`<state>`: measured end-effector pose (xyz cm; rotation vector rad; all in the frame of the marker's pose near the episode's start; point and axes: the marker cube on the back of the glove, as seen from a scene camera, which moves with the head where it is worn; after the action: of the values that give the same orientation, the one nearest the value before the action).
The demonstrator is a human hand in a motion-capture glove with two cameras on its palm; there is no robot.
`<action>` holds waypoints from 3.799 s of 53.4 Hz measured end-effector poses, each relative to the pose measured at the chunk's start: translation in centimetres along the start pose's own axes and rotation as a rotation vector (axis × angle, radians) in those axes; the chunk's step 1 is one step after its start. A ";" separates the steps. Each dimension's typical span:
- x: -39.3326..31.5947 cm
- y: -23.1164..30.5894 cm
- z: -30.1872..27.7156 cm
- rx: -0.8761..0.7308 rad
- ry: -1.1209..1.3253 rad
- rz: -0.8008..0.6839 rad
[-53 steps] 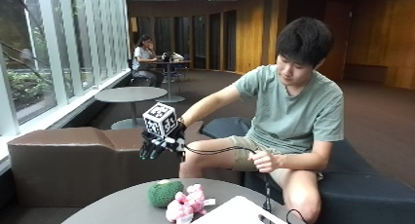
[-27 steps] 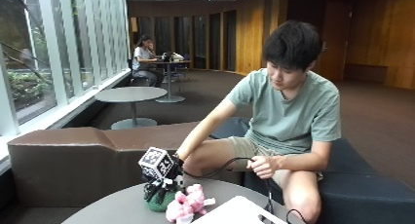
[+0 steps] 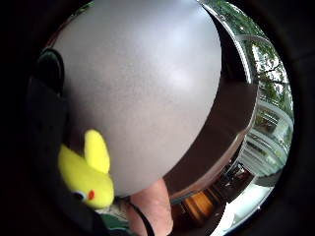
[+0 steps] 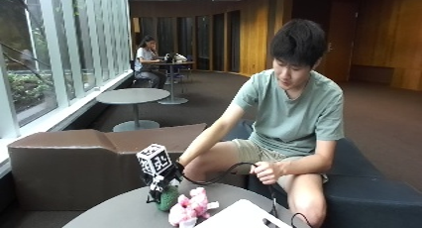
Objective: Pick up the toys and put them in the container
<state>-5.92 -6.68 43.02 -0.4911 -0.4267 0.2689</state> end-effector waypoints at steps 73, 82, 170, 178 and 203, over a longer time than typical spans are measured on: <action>-46.2 5.0 -15.6 0.227 0.109 -0.616; -46.1 4.0 -12.9 -0.090 0.314 -0.531; -12.6 2.8 4.7 -0.186 0.161 0.225; -12.9 2.2 5.0 -0.101 0.168 0.193; -16.0 4.5 -9.2 -0.113 -0.072 -0.046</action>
<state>-16.42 -12.11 28.15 -0.5828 -0.5245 0.2193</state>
